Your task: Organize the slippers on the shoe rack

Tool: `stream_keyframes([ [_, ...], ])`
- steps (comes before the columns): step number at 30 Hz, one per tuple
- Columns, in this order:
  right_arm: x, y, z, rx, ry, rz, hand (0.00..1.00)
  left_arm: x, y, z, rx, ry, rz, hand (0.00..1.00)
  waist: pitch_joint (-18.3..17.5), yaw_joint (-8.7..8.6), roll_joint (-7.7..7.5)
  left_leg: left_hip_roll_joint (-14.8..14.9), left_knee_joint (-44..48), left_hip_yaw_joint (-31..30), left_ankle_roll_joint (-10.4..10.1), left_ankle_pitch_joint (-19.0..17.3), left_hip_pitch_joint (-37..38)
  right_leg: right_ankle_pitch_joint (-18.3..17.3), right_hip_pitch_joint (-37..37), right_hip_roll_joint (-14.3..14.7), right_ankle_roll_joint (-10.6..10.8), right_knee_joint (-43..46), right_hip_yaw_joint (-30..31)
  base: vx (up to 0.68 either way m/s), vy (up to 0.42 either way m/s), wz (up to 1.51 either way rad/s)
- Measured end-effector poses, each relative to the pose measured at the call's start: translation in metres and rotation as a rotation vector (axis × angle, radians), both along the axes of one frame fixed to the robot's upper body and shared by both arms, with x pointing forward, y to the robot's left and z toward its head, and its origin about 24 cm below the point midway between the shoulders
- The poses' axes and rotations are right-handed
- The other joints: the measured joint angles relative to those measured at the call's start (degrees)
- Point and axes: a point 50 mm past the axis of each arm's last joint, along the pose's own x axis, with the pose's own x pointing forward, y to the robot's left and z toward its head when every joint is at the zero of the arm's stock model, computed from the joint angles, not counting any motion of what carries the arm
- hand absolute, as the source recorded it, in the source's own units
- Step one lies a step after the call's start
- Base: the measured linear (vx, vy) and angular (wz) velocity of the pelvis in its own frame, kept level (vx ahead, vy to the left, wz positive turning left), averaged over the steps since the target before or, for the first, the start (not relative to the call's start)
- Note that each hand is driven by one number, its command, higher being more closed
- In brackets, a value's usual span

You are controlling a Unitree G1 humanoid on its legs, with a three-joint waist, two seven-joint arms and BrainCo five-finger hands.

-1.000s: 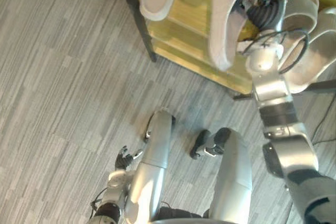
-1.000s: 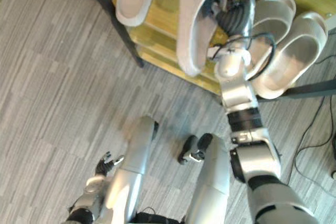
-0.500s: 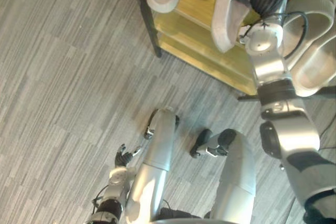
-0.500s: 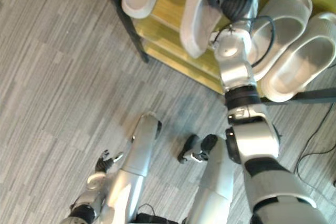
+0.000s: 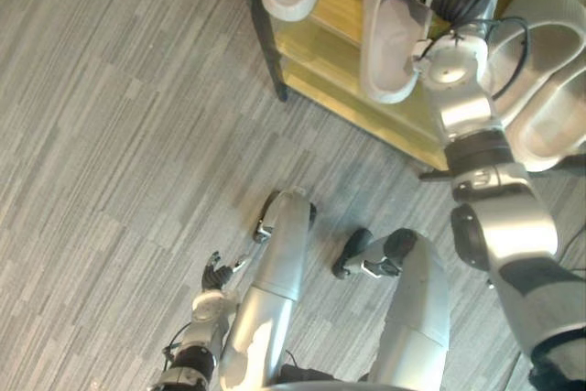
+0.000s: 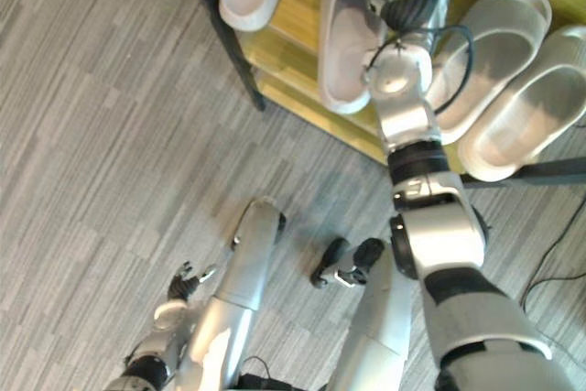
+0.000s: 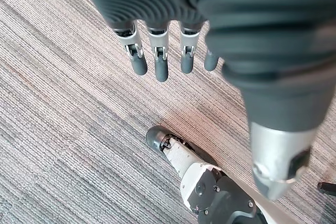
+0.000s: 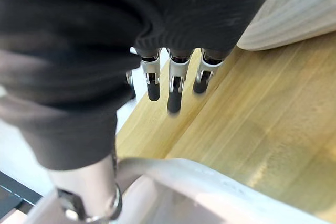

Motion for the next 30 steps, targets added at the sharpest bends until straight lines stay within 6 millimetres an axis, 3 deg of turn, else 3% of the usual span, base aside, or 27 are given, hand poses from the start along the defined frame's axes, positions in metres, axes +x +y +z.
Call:
stream_keyframes([
  [10,-0.014,0.003,-0.009,0.032,-0.070,0.046,0.00,0.001,0.000,0.001,-0.001,-0.003,-0.003,0.00,0.0,-0.11,-0.01,1.1,-1.3,0.9,-0.2,0.1,1.1,0.4,0.3,0.9,-0.6,-1.3,0.7,0.02,-0.006,-0.05],
  [16,-0.025,0.018,-0.035,0.106,-0.087,0.114,0.00,0.002,0.000,0.002,0.000,-0.009,-0.004,0.00,0.0,-0.75,-0.04,2.0,-2.0,1.4,-0.1,0.1,2.3,0.4,1.3,1.5,-0.6,-2.1,0.7,0.01,-0.013,-0.04],
  [24,-0.046,0.052,-0.095,0.266,-0.032,0.224,0.00,0.001,0.004,0.002,-0.014,0.000,0.030,0.00,0.0,-2.08,-0.25,2.2,-2.7,1.4,-0.1,0.1,3.3,0.5,2.3,1.9,-0.2,-3.0,0.7,0.00,0.001,-0.01],
  [30,-0.050,0.060,-0.118,0.311,0.023,0.253,0.00,0.001,0.006,0.002,-0.022,-0.004,0.054,0.00,0.1,-2.35,-0.57,2.2,-2.7,1.5,-0.1,0.1,3.2,0.6,2.3,1.9,-0.2,-3.1,0.9,0.00,0.000,0.00],
])
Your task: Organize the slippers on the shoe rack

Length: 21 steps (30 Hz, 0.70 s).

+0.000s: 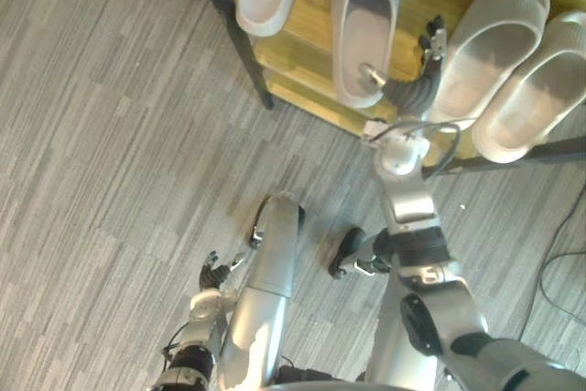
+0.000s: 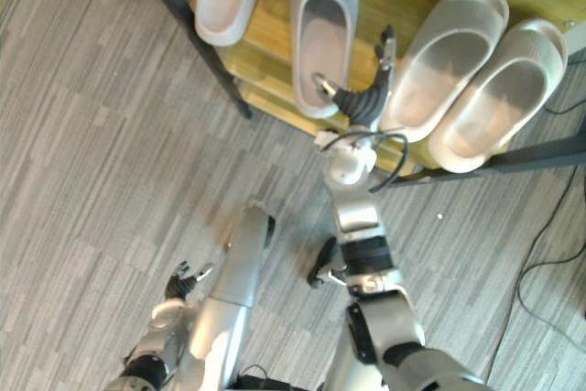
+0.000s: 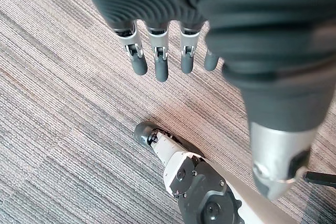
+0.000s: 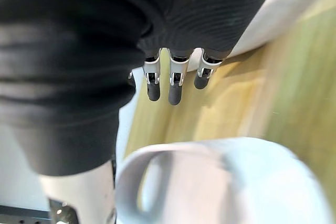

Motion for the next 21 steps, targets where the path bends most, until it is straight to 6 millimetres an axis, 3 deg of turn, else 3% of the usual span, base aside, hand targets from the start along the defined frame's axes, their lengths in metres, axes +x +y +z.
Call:
stream_keyframes([
  [11,-0.007,0.015,-0.004,0.140,-0.039,0.142,0.00,0.000,0.010,0.002,-0.005,-0.008,0.056,0.00,0.8,-0.80,-1.77,0.0,-0.5,0.3,0.0,0.0,0.3,0.0,0.1,0.1,0.1,-0.4,0.3,0.00,0.000,0.00],
  [21,0.000,0.022,0.008,0.280,-0.061,0.246,0.00,0.001,0.009,0.003,-0.006,-0.005,0.057,0.00,0.9,-0.23,-1.80,-0.4,-0.7,0.0,0.0,0.0,0.5,0.0,0.8,-0.1,0.2,-0.8,-0.2,0.00,0.000,0.01],
])
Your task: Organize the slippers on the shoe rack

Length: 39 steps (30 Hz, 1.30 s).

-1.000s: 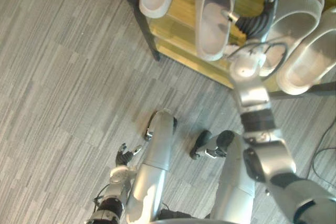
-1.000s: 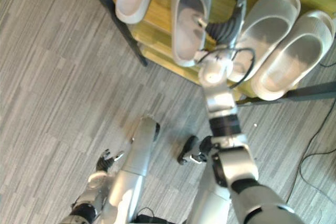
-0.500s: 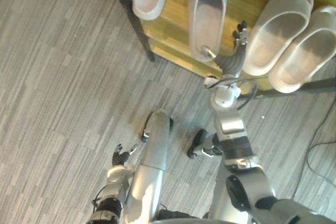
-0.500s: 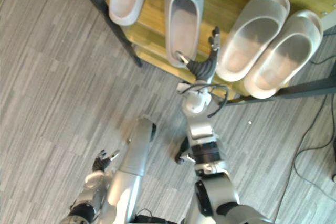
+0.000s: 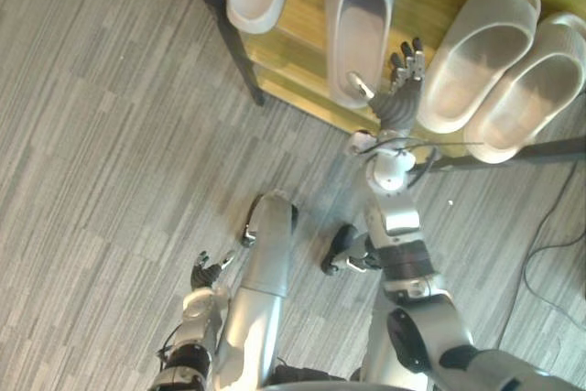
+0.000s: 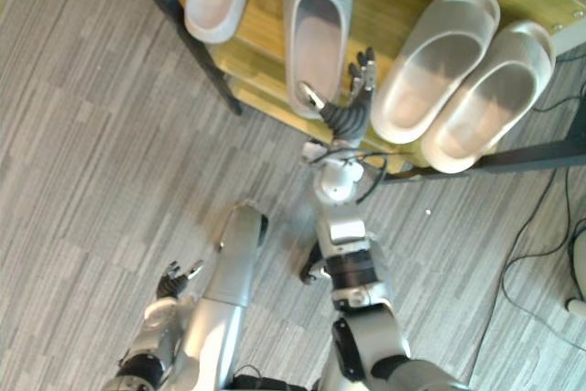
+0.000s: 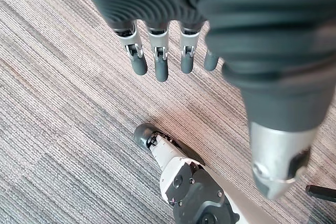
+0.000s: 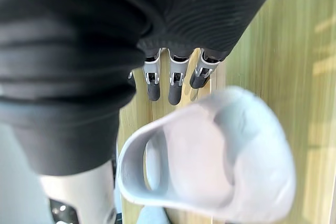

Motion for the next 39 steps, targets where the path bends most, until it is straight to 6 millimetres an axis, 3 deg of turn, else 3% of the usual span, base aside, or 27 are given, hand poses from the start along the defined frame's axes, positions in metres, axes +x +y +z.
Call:
stream_keyframes([
  [12,0.015,0.013,0.027,0.159,-0.025,0.121,0.00,0.004,-0.004,0.002,-0.007,-0.009,-0.005,0.00,0.3,1.32,0.53,-0.8,0.0,-0.6,0.0,0.0,-0.5,-0.3,-0.1,-0.8,0.4,0.4,-0.6,0.00,0.000,0.03],
  [18,0.024,0.019,0.043,0.233,-0.029,0.186,0.00,0.011,-0.010,0.004,-0.019,-0.020,-0.013,0.00,0.7,3.34,1.37,-1.0,0.2,-0.8,0.0,0.0,-0.7,-0.3,0.0,-0.9,0.4,0.4,-0.8,0.00,0.000,0.00],
  [23,0.029,0.014,0.044,0.287,-0.012,0.185,0.00,0.012,-0.011,0.005,-0.020,-0.030,-0.013,0.00,0.5,3.58,1.76,-1.0,0.2,-0.9,0.0,0.0,-0.7,-0.3,0.0,-1.0,0.4,0.5,-0.8,0.00,0.000,0.00],
  [30,0.033,0.009,0.042,0.268,0.007,0.171,0.00,0.012,-0.021,0.002,-0.049,-0.021,-0.020,0.00,-0.6,3.80,4.66,-0.9,0.3,-1.0,0.0,0.0,-0.6,-0.3,0.0,-0.8,0.3,0.5,-0.9,0.00,0.000,0.00],
  [34,0.036,0.000,0.039,0.236,0.028,0.148,0.00,0.012,-0.023,0.002,-0.054,-0.020,-0.020,0.00,-0.8,3.69,4.96,-0.7,0.2,-0.9,0.0,0.0,-0.3,-0.2,0.1,-0.7,0.2,0.5,-0.8,0.00,0.000,0.00],
  [39,0.034,-0.023,0.021,0.207,0.059,0.071,0.00,0.012,-0.023,0.002,-0.059,-0.021,-0.021,0.00,-0.8,3.36,4.97,0.0,-0.1,-0.4,0.2,-0.1,1.7,-0.1,2.2,-0.2,0.3,-0.4,-0.5,0.00,0.012,-0.05],
])
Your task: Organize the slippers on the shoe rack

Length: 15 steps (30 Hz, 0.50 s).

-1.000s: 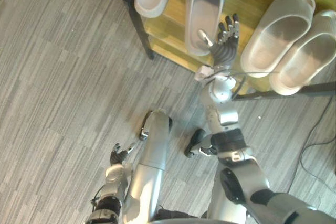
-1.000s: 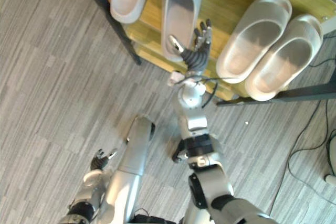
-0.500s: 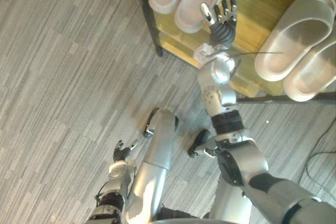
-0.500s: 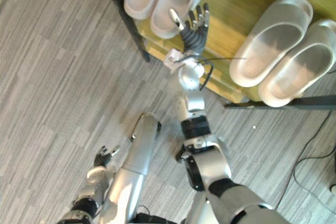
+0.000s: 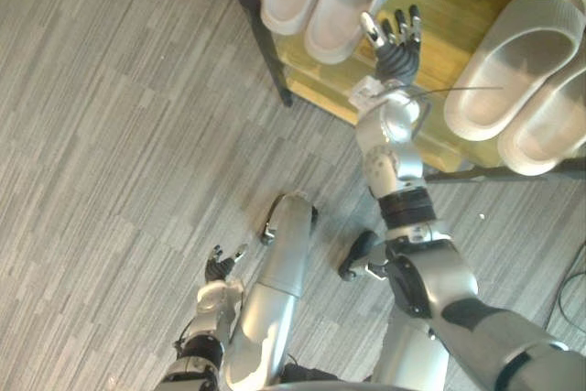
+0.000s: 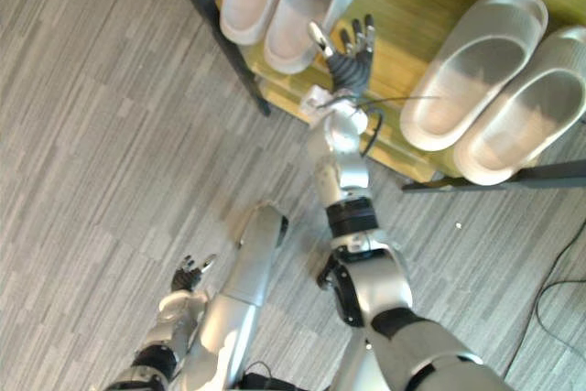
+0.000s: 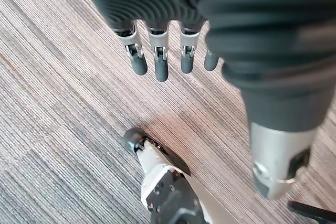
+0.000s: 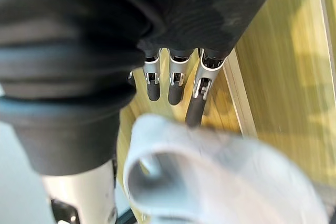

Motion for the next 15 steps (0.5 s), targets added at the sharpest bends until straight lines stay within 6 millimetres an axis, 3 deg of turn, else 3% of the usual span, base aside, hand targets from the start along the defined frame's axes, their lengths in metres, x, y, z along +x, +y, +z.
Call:
stream_keyframes([
  [6,-0.012,-0.009,-0.021,-0.080,0.021,-0.045,0.00,-0.006,0.001,-0.004,-0.002,0.016,0.001,0.00,0.1,-1.29,-0.19,1.4,-3.0,2.0,0.5,0.0,5.3,1.3,4.3,0.9,0.6,-3.3,1.2,0.01,0.022,-0.12],
  [11,-0.031,0.006,-0.031,-0.190,-0.030,0.019,0.00,-0.022,0.014,-0.012,0.007,0.053,0.038,0.00,0.6,-3.68,-1.14,2.7,-9.6,3.9,1.4,1.0,13.7,2.4,11.5,1.6,1.1,-9.0,1.8,0.04,-0.030,-0.08],
  [15,-0.050,0.015,-0.060,-0.302,-0.015,0.096,0.00,-0.039,0.024,-0.018,0.023,0.074,0.026,0.00,0.2,-4.79,-2.32,4.0,-20.8,5.9,2.2,4.1,23.6,6.0,20.5,2.2,0.6,-19.1,1.4,0.10,-0.035,-0.05],
])
